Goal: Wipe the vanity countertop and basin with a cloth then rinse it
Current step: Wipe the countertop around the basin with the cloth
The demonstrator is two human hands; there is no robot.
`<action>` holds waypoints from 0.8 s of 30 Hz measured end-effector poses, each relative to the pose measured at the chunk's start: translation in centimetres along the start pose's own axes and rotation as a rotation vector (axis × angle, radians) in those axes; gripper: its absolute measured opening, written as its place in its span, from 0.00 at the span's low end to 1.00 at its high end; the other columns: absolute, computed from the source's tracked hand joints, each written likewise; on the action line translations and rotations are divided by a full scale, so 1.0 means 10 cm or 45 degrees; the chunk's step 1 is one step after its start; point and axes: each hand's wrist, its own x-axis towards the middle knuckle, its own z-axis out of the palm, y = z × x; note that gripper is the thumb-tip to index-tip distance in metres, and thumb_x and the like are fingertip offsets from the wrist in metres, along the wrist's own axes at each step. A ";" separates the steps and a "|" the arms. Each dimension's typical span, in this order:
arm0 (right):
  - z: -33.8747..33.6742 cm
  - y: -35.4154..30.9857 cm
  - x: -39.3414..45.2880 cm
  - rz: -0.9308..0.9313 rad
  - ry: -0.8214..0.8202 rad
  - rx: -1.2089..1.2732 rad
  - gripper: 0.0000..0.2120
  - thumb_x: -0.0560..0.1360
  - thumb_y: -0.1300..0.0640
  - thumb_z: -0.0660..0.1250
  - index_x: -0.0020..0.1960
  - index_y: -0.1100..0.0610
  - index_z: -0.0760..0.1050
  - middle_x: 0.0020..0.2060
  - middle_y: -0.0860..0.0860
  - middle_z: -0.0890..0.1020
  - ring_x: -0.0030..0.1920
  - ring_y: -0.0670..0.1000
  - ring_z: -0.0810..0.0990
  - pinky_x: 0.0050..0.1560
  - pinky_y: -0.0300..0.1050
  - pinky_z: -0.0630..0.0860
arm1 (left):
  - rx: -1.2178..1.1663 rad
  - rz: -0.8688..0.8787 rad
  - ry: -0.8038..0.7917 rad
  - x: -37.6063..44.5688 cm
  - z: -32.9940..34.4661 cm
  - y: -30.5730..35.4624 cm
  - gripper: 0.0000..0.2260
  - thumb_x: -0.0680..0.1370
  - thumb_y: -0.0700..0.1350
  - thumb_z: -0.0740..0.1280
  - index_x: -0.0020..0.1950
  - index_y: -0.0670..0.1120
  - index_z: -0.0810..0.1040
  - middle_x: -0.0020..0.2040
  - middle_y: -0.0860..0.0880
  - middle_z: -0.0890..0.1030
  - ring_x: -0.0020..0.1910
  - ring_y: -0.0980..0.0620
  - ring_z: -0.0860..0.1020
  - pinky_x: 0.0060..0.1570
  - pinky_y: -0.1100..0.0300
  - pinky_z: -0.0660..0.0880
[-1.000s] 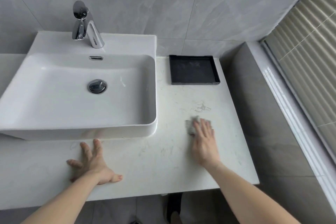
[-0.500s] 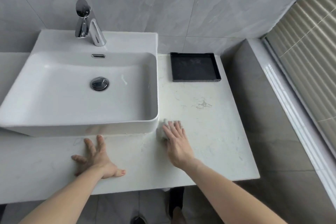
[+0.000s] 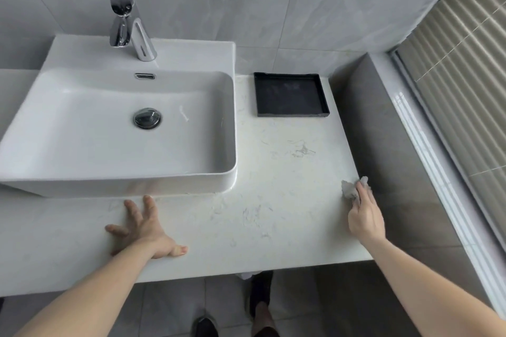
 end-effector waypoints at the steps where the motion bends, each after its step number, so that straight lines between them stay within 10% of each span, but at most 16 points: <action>1: -0.02 -0.12 -0.04 -0.013 0.036 0.054 0.24 0.85 0.61 0.51 0.80 0.50 0.59 0.82 0.44 0.55 0.81 0.47 0.52 0.74 0.51 0.62 | -0.004 -0.003 -0.002 -0.01 0.00 0.00 0.76 0.50 0.69 0.79 0.74 0.57 0.23 0.74 0.49 0.20 0.76 0.29 0.34 0.72 0.30 0.53; 4: 0.20 -0.65 -0.25 -0.221 -0.010 0.206 0.24 0.86 0.58 0.52 0.81 0.49 0.57 0.81 0.39 0.54 0.81 0.43 0.50 0.78 0.42 0.53 | -0.009 -0.013 0.002 -0.02 0.00 0.00 0.75 0.50 0.69 0.79 0.74 0.58 0.22 0.74 0.49 0.20 0.75 0.27 0.34 0.73 0.30 0.53; 12: 1.33 -1.51 -1.00 -0.860 -0.394 -0.197 0.28 0.84 0.50 0.52 0.82 0.44 0.49 0.82 0.44 0.44 0.81 0.57 0.35 0.79 0.61 0.38 | -0.004 0.000 0.049 -0.05 0.02 -0.02 0.74 0.50 0.70 0.79 0.75 0.59 0.25 0.76 0.51 0.24 0.77 0.30 0.35 0.74 0.33 0.54; 24: 0.10 0.28 -0.38 0.076 -0.032 -0.029 0.25 0.85 0.57 0.50 0.81 0.51 0.56 0.83 0.49 0.52 0.82 0.52 0.49 0.80 0.58 0.53 | -0.071 0.034 0.111 -0.07 0.10 -0.10 0.71 0.52 0.70 0.78 0.77 0.62 0.29 0.78 0.56 0.28 0.76 0.28 0.37 0.73 0.33 0.58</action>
